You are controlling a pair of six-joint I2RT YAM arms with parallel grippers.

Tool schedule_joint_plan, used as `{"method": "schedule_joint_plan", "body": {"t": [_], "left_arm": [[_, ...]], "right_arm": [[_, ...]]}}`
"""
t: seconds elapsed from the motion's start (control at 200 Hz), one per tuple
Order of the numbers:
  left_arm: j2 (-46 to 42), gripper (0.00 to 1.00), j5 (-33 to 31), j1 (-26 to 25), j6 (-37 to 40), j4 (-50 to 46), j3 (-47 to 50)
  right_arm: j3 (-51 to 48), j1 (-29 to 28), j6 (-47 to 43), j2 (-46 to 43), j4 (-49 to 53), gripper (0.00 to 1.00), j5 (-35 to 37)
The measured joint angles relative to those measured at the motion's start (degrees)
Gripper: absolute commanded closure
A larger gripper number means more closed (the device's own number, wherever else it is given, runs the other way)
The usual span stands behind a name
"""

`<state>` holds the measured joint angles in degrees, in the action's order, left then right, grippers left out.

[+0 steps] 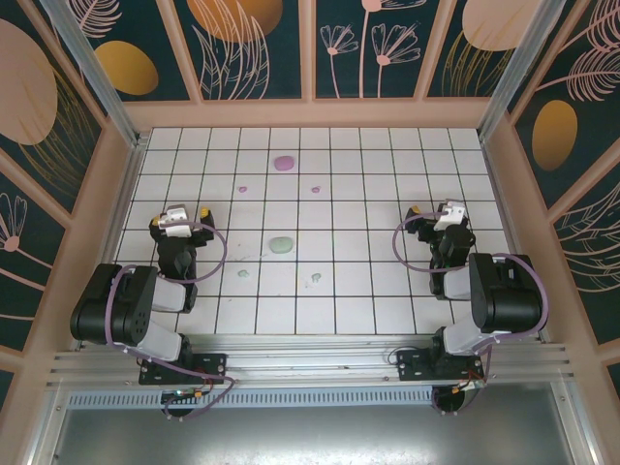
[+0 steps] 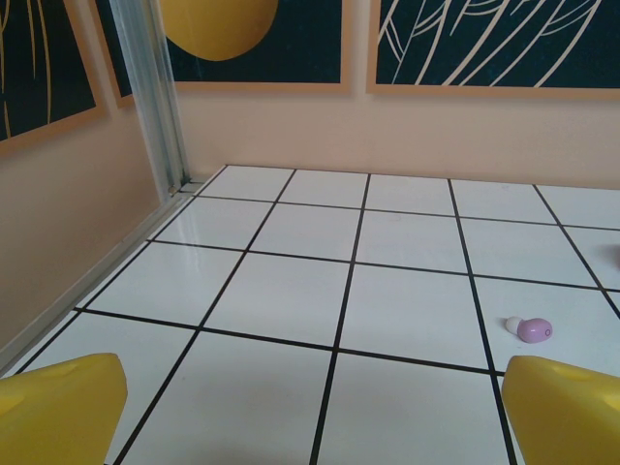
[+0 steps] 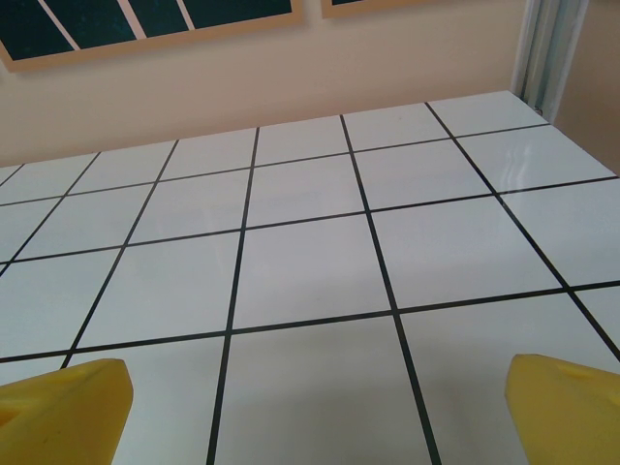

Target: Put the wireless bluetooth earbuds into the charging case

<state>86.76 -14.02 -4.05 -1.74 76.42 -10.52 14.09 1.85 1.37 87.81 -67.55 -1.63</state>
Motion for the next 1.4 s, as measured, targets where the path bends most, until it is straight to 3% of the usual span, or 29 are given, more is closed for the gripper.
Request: {"method": "schedule_joint_plan", "body": {"t": [0.936, 1.096, 1.211, 1.401], "left_arm": [[-0.02, 0.01, 0.02, 0.02, 0.0, -0.04, 0.0], [-0.28, 0.01, -0.02, 0.17, -0.07, -0.68, -0.11], [-3.17, 0.01, -0.42, 0.22, -0.5, -8.81, -3.41], [-5.11, 0.01, 1.9, 0.22, -2.27, -28.87, -21.94]], "right_arm": [[0.02, 0.0, -0.28, -0.02, 0.13, 0.01, -1.11], [4.26, -0.55, -2.05, -3.28, 10.23, 0.01, -3.63], [12.26, -2.62, -3.04, -4.7, 19.61, 0.01, -4.09], [27.98, -8.55, -2.99, 0.2, 32.68, 0.03, -4.09]]}}
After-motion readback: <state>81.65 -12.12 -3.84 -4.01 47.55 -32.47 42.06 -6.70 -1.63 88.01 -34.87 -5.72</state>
